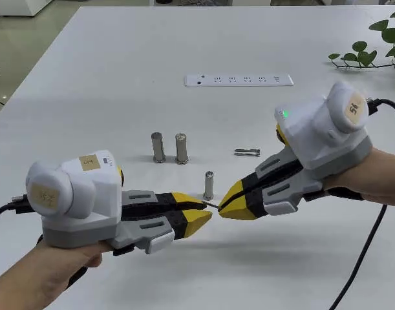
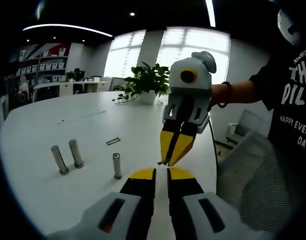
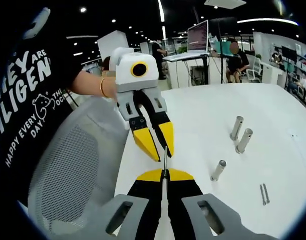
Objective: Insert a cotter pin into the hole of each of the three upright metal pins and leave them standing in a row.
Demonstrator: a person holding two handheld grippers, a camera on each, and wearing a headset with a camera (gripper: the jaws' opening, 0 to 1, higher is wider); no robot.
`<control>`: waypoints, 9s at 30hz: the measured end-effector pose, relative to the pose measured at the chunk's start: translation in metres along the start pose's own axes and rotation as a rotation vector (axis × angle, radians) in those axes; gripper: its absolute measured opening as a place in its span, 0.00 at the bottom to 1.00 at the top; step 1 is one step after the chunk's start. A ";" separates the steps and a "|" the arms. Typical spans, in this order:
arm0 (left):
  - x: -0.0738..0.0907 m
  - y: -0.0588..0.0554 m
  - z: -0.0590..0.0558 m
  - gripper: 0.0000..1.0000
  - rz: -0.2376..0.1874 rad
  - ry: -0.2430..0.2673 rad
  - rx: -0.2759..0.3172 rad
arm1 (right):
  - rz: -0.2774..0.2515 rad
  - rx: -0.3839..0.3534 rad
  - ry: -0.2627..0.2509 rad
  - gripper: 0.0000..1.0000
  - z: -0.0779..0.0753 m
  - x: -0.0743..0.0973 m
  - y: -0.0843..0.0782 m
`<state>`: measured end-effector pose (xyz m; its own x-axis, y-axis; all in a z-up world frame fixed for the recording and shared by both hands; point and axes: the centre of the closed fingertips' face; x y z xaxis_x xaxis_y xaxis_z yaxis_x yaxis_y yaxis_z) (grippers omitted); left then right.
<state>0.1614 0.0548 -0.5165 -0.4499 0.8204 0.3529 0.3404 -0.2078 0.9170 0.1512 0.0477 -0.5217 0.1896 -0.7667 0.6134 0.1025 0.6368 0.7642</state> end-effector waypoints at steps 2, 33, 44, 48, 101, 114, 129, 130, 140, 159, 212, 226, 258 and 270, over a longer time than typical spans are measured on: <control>-0.001 -0.004 0.004 0.09 0.014 0.022 -0.010 | 0.022 -0.001 -0.015 0.00 -0.004 0.000 -0.004; -0.039 -0.032 0.065 0.14 0.078 0.361 0.010 | 0.240 -0.077 -0.110 0.00 -0.057 0.011 -0.034; -0.058 -0.034 0.075 0.15 0.086 0.409 0.025 | 0.281 -0.101 -0.127 0.00 -0.076 0.014 -0.039; -0.062 -0.034 0.080 0.15 0.088 0.420 0.030 | 0.293 -0.106 -0.131 0.00 -0.079 0.012 -0.040; -0.077 -0.041 0.087 0.07 0.116 0.500 0.010 | 0.326 -0.119 -0.126 0.00 -0.087 0.005 -0.036; -0.076 -0.041 0.088 0.07 0.111 0.523 0.017 | 0.349 -0.112 -0.165 0.00 -0.088 0.001 -0.030; -0.075 -0.041 0.088 0.07 0.105 0.547 0.019 | 0.322 -0.090 -0.183 0.00 -0.089 -0.011 -0.023; -0.075 -0.041 0.088 0.07 0.105 0.548 0.020 | 0.303 -0.101 -0.185 0.00 -0.090 -0.012 -0.021; -0.075 -0.041 0.087 0.07 0.103 0.555 0.026 | 0.314 -0.124 -0.196 0.07 -0.086 -0.003 -0.024; -0.076 -0.041 0.088 0.07 0.104 0.576 0.050 | 0.292 -0.149 -0.224 0.00 -0.094 -0.005 -0.024; -0.036 -0.039 0.135 0.07 0.111 0.689 0.088 | 0.031 -0.478 -0.373 0.17 -0.100 0.015 -0.041; -0.030 -0.047 0.140 0.07 0.129 0.708 0.121 | 0.008 -0.462 -0.394 0.19 -0.101 0.021 -0.040; -0.027 -0.046 0.143 0.11 0.104 0.734 0.122 | 0.002 -0.462 -0.418 0.26 -0.100 0.022 -0.042; -0.019 -0.045 0.141 0.25 0.101 0.720 0.153 | -0.065 -0.457 -0.450 0.26 -0.108 0.022 -0.030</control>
<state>0.2708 0.1234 -0.5907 -0.8224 0.2378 0.5169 0.4963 -0.1446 0.8560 0.2579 0.0206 -0.5520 -0.2485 -0.7009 0.6686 0.5248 0.4828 0.7011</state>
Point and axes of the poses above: the centre of the closed fingertips' face, and the gripper's own axes: x roughly backward along the fingers, z roughly to its left, y roughly out of its top, and after that the axes turned 5 degrees about y, right-handed
